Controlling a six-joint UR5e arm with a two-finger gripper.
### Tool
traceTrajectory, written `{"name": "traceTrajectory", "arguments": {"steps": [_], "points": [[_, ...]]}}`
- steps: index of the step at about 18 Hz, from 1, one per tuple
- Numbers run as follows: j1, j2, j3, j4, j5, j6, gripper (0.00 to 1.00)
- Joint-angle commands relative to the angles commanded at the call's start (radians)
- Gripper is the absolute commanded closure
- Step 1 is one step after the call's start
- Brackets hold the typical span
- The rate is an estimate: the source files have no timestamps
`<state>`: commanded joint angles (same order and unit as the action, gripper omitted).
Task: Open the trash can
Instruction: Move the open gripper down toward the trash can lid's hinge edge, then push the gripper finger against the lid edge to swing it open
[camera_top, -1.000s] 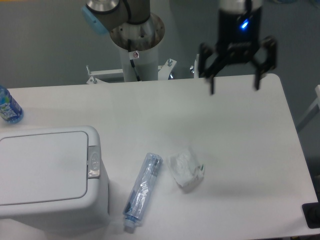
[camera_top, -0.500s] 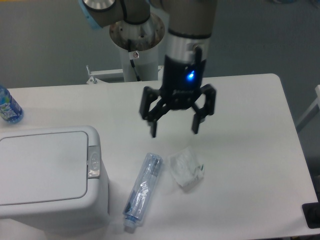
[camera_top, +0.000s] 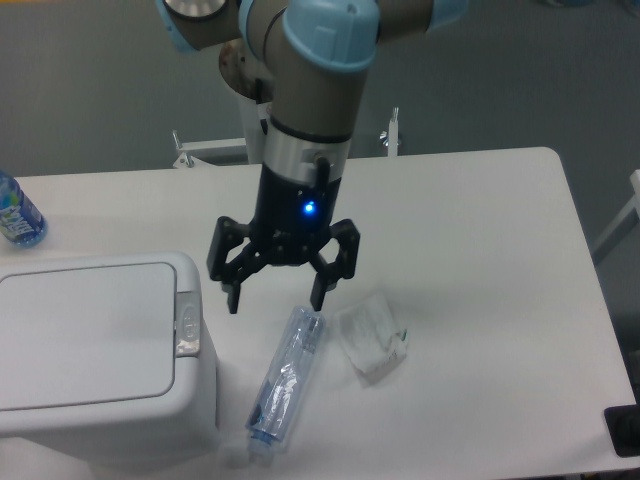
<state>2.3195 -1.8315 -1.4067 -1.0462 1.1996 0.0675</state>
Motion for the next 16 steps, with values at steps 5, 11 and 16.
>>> {"name": "traceTrajectory", "arguments": {"steps": [5,11,16], "points": [[-0.011,-0.015,0.0,0.005,0.002,0.0,0.0],[-0.012,-0.022,-0.002,0.005,0.002,0.0,0.0],[-0.023,-0.028,-0.005,0.006,0.003,0.0,0.0]]}}
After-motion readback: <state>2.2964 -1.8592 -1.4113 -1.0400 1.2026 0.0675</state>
